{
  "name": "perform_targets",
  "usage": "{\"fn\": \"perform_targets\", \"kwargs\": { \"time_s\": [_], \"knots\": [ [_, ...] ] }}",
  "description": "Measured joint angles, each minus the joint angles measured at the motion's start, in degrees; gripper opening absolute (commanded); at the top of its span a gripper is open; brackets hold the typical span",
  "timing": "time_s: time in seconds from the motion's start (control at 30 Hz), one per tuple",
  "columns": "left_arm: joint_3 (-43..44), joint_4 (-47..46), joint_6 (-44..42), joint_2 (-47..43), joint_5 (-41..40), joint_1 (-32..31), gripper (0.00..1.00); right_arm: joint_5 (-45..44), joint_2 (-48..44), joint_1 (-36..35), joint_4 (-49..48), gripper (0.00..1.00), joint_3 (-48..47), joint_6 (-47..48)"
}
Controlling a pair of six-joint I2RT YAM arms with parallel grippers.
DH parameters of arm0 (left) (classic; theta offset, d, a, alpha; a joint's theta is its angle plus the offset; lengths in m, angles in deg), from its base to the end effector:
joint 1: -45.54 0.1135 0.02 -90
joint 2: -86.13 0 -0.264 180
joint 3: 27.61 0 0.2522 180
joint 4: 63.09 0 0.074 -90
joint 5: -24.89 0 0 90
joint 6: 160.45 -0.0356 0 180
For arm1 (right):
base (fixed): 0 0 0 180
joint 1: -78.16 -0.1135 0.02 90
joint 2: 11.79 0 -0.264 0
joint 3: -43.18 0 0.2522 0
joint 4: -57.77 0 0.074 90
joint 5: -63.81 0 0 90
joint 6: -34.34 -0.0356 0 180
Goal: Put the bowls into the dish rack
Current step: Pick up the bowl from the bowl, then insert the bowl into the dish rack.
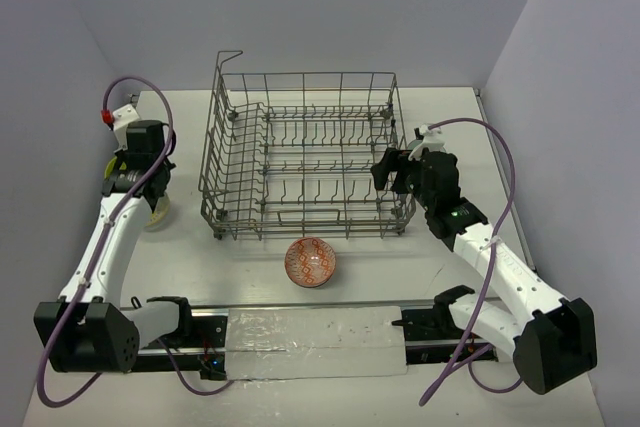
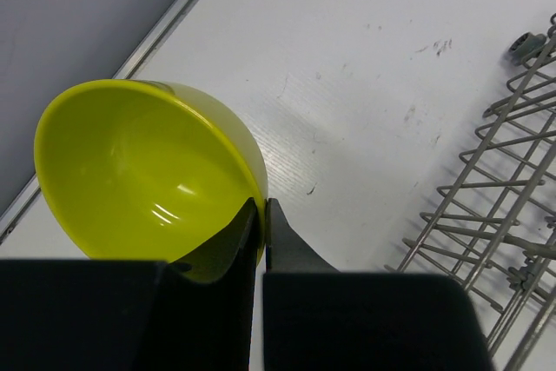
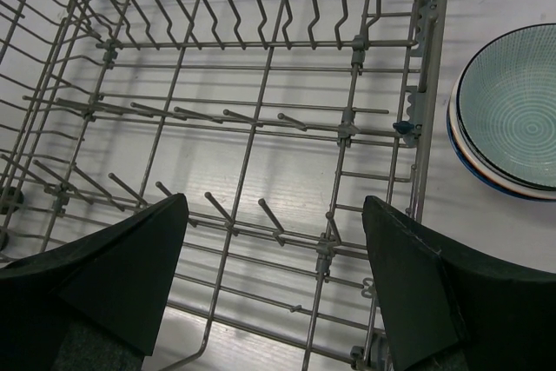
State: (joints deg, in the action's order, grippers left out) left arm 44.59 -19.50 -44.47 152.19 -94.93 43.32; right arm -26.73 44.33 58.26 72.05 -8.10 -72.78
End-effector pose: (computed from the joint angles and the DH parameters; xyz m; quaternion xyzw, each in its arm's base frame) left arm 0.2474 0.0081 0.3180 -0.2898 0.8245 0.1196 0.4711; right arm 0.2142 0.0772 0.2755 -0.0170 0.8145 0.1804 0.5511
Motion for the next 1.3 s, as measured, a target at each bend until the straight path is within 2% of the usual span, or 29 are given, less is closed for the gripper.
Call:
{"fn": "perform_targets", "kwargs": {
  "time_s": [0.33, 0.7, 1.0, 1.3],
  "knots": [
    [9.2, 2.8, 0.0, -1.5, 1.3, -3.8, 0.00, 0.1, -0.1, 0.0, 0.0, 0.88, 0.0, 0.0],
    [17.7, 4.5, 0.0, -3.4, 3.6, -15.2, 0.00, 1.2, -0.1, 0.0, 0.0, 0.88, 0.0, 0.0],
    [22.0, 0.3, -0.2, 0.0, 17.3, -17.6, 0.00, 1.3, -1.4, 0.0, 0.7, 0.88, 0.0, 0.0],
    [23.5, -7.3, 1.6, 10.0, 28.7, -21.4, 0.00, 1.2, -2.5, 0.0, 1.0, 0.88, 0.0, 0.0]
  ]
}}
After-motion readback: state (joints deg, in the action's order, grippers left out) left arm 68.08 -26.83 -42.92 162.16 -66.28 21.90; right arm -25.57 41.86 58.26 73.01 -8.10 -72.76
